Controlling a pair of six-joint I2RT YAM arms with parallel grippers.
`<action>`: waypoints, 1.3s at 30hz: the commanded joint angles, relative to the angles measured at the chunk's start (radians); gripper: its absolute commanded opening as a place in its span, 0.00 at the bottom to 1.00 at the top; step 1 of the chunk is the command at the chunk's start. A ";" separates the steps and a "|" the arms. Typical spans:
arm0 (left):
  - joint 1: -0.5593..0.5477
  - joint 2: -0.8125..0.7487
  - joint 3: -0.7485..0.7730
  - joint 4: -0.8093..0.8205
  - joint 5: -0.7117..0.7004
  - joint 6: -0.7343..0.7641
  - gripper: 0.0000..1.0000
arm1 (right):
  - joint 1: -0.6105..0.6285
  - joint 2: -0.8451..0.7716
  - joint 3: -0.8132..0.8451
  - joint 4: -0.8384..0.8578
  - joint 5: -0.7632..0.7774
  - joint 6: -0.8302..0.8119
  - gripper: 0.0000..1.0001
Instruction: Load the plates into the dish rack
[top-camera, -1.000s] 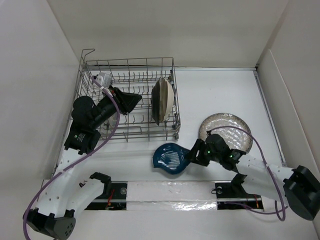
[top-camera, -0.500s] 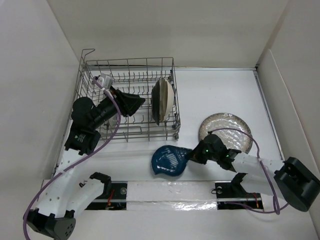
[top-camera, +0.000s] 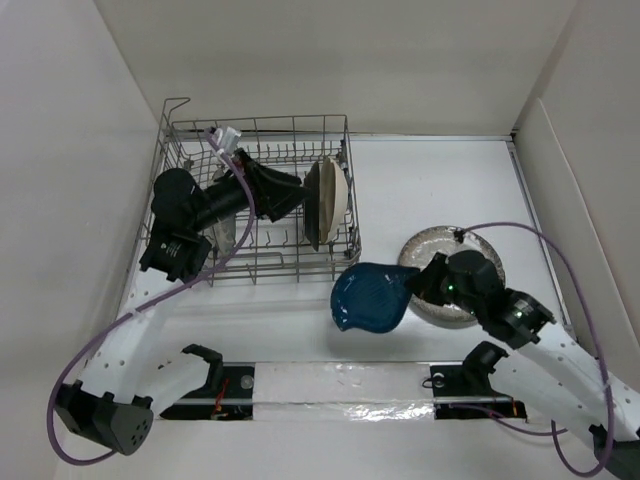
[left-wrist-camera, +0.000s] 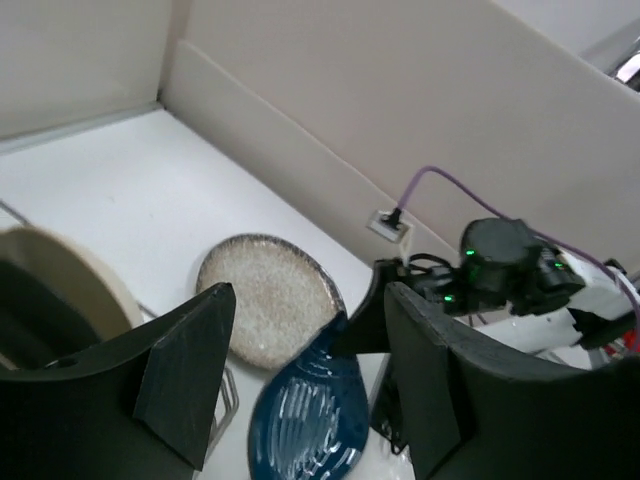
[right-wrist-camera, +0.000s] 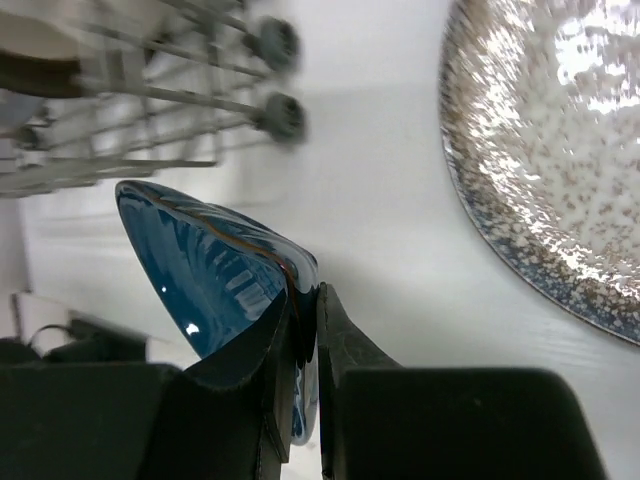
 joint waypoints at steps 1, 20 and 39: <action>-0.125 0.054 0.187 -0.089 -0.194 0.143 0.58 | -0.024 -0.041 0.250 0.025 -0.041 -0.076 0.00; -0.267 0.085 0.269 -0.489 -0.397 0.453 0.93 | -0.365 0.325 0.549 0.502 -0.627 -0.196 0.00; -0.267 0.189 0.222 -0.448 -0.354 0.472 0.00 | -0.334 0.500 0.520 0.769 -0.773 -0.087 0.00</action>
